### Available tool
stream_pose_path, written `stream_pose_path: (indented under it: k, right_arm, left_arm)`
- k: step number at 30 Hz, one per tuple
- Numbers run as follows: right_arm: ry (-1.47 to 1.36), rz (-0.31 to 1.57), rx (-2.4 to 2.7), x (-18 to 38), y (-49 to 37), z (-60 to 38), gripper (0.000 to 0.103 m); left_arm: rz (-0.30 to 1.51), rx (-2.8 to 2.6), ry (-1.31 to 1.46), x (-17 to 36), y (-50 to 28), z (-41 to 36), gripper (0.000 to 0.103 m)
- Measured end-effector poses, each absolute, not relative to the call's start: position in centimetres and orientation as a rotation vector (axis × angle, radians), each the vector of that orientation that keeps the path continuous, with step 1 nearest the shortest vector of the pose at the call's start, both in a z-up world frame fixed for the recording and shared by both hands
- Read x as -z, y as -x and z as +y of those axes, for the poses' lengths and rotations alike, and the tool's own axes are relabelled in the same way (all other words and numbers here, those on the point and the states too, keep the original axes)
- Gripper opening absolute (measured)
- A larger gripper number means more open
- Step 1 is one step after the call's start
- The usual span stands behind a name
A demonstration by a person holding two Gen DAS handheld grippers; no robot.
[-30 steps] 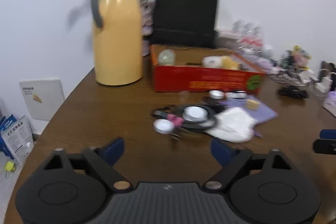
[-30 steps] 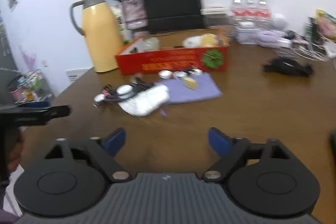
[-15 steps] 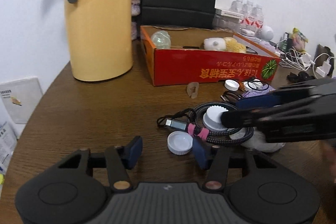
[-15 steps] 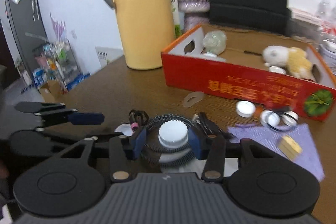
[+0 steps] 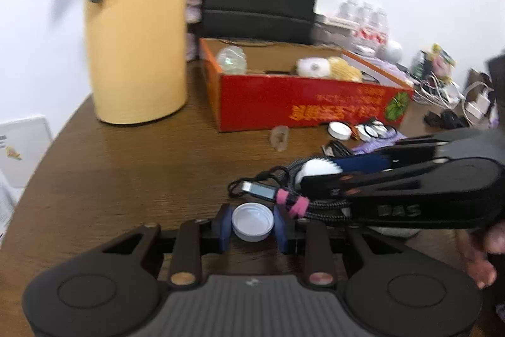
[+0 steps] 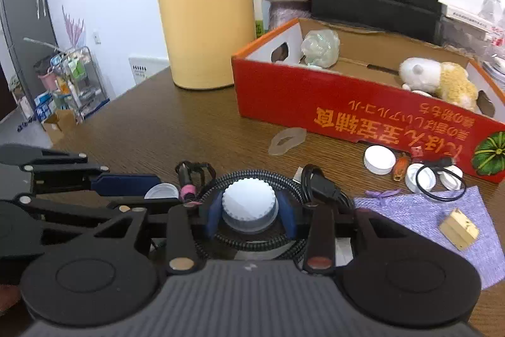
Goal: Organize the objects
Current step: 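Carry the white lid into the box with the right tool while the left tool releases its cap there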
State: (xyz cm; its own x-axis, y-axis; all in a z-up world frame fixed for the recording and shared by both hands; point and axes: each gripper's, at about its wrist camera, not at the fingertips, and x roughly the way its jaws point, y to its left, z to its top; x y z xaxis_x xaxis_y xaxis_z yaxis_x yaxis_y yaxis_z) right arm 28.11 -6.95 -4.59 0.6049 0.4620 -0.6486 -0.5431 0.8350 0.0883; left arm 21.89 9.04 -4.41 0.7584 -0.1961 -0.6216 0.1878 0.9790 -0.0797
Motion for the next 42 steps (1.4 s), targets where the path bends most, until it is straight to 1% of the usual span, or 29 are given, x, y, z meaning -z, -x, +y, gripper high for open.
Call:
stream_pose_path:
  k: [4, 10, 17, 20, 24, 29, 33, 37, 39, 42]
  right_arm:
    - [0.127, 0.63, -0.582, 1.9, -25.5, -8.2, 0.039]
    - [0.113, 0.568, -0.526, -0.9, -19.6, -12.9, 0.039]
    - [0.061, 0.594, -0.457, -0.5, -9.7, -19.3, 0.04]
    - [0.043, 0.63, -0.443, 0.4, -7.0, -21.2, 0.04]
    - [0.029, 0.636, -0.426, 0.9, -5.8, -22.4, 0.04]
    - [0.006, 0.623, -0.424, 1.2, -6.5, -22.8, 0.04]
    - [0.013, 0.627, -0.414, 1.2, -9.0, -22.6, 0.04]
    - [0.041, 0.588, -0.434, -0.6, -13.6, -22.1, 0.04]
    - [0.062, 0.549, -0.457, -2.0, -17.1, -21.7, 0.04]
    - [0.06, 0.505, -0.488, -4.0, -23.9, -20.8, 0.04]
  left_arm:
    - [0.631, 0.188, 0.035, 2.1, -18.9, 9.2, 0.027]
    - [0.568, 0.204, 0.076, -1.0, -12.3, 7.0, 0.027]
    - [0.557, 0.294, 0.112, -2.2, -5.3, 2.6, 0.027]
    - [0.576, 0.319, 0.097, -1.6, -4.1, 0.9, 0.027]
    - [0.601, 0.314, 0.082, -1.2, -3.9, -0.1, 0.027]
    - [0.604, 0.31, 0.089, -1.1, -5.6, 0.2, 0.027]
    - [0.597, 0.299, 0.091, -1.5, -9.4, 1.0, 0.027]
    - [0.599, 0.329, 0.111, -3.0, -16.0, 1.7, 0.027]
    - [0.586, 0.345, 0.094, -3.9, -19.7, 1.5, 0.027]
    - [0.599, 0.317, 0.085, -5.3, -27.4, 1.2, 0.027]
